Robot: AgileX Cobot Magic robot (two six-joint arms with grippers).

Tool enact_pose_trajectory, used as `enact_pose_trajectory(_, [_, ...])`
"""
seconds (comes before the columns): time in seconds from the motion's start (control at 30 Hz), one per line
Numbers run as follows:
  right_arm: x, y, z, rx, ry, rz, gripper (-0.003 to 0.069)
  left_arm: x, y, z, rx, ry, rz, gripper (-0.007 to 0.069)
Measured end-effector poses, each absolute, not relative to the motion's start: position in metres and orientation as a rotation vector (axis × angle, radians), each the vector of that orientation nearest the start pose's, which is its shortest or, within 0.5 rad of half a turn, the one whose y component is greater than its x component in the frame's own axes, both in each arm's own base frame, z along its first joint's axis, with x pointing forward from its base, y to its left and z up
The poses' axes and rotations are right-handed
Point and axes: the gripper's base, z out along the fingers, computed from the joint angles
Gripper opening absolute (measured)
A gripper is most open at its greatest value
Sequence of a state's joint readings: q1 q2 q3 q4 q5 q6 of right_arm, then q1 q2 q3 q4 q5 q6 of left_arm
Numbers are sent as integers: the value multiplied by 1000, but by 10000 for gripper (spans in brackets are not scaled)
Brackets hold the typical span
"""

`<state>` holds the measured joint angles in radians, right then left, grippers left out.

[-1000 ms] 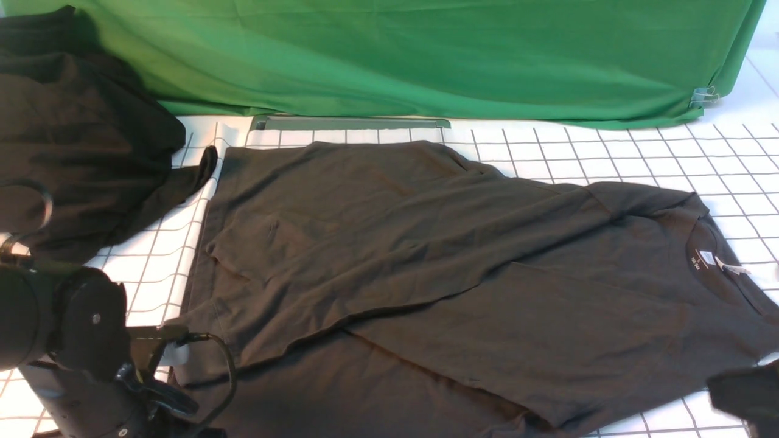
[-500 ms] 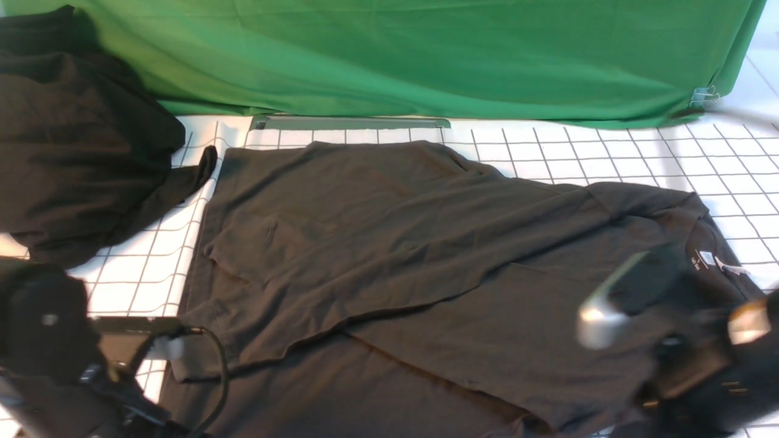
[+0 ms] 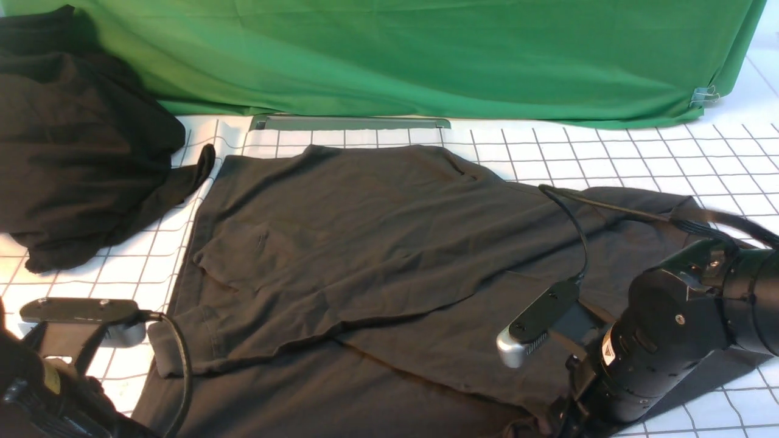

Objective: Fold a long-sleeved shirt over a white checkered tablecloth.
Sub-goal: 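Grasp the near edge of the shirt at its hem and shoulder corners, then fold the black garment in half by bringing its near edge over to the far edge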

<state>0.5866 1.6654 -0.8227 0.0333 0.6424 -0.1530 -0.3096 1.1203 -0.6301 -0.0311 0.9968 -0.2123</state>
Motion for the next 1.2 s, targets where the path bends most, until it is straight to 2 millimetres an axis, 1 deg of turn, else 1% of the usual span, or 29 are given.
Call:
enact_pose_trajectory(0.03, [231,155,154,-1055,2782,76,264,158,-53,226,122,2981,-105,14])
enact_pose_trajectory(0.07, [232,155,155,-1056,2780,75,249,158,-53,226,122,2981,-105,14])
enact_pose_trajectory(0.1, [231,155,155,-1066,2781,67,130,157,-53,226,123,2986,-103,14])
enact_pose_trajectory(0.13, [230,154,155,-1070,2793,64,74,156,-52,226,124,2999,-99,14])
enact_pose_trajectory(0.17, [229,153,156,-1071,2806,63,51,154,-52,227,124,3011,-96,14])
enact_pose_trajectory(0.2, [226,152,158,-1072,2825,63,38,151,-51,228,124,3027,-92,14])
enact_pose_trajectory(0.23, [218,151,162,-1086,2870,66,26,147,-50,230,125,3041,-91,14])
enact_pose_trajectory(0.27, [218,151,163,-1085,2873,68,25,145,-49,231,125,3043,-90,14])
enact_pose_trajectory(0.33, [204,149,178,-1108,2876,79,23,135,-46,239,123,3031,-97,14])
enact_pose_trajectory(0.37, [202,148,182,-1107,2871,82,23,133,-46,241,123,3026,-99,14])
enact_pose_trajectory(0.4, [192,145,197,-1102,2846,100,23,126,-43,248,92,2997,-109,14])
enact_pose_trajectory(0.43, [191,144,199,-1098,2842,102,23,126,-43,248,88,2998,-109,14])
enact_pose_trajectory(0.5, [177,136,229,-1066,2758,134,23,121,-41,270,22,2915,-135,14])
enact_pose_trajectory(0.57, [175,133,243,-1055,2720,140,23,124,-40,284,11,2862,-136,14])
enact_pose_trajectory(0.6, [175,133,245,-1052,2715,141,23,125,-40,286,13,2854,-129,14])
enact_pose_trajectory(0.63, [180,130,265,-1014,2677,147,23,135,-40,302,-1,2805,-108,14])
enact_pose_trajectory(0.67, [182,130,271,-1001,2669,145,22,141,-40,309,-6,2786,-83,14])
enact_pose_trajectory(0.7, [185,129,274,-990,2661,146,22,143,-40,310,-13,2782,-79,14])
enact_pose_trajectory(0.73, [197,128,289,-941,2632,144,22,163,-43,324,-27,2751,-39,14])
enact_pose_trajectory(0.77, [199,127,292,-936,2626,144,22,164,-42,324,-28,2750,-34,14])
enact_pose_trajectory(0.8, [212,127,299,-915,2611,134,22,182,-44,330,-41,2737,-24,14])
enact_pose_trajectory(0.83, [216,127,301,-912,2607,130,22,190,-45,332,-46,2733,-22,14])
enact_pose_trajectory(0.87, [232,126,307,-894,2599,115,22,211,-44,334,-56,2719,-16,14])
enact_pose_trajectory(0.93, [252,127,309,-886,2598,101,22,242,-43,334,-77,2712,-24,14])
enact_pose_trajectory(0.97, [266,128,310,-888,2592,89,22,256,-40,333,-102,2714,-23,14])
enact_pose_trajectory(1.07, [300,132,301,-868,2601,81,22,299,-32,329,-154,2721,-23,14])
enact_pose_trajectory(1.1, [308,132,301,-857,2592,79,22,308,-29,328,-159,2719,-21,14])
enact_pose_trajectory(1.13, [320,134,298,-846,2592,77,22,324,-27,325,-163,2717,-23,14])
enact_pose_trajectory(1.2, [345,138,288,-831,2600,72,22,350,-25,318,-166,2720,-28,14])
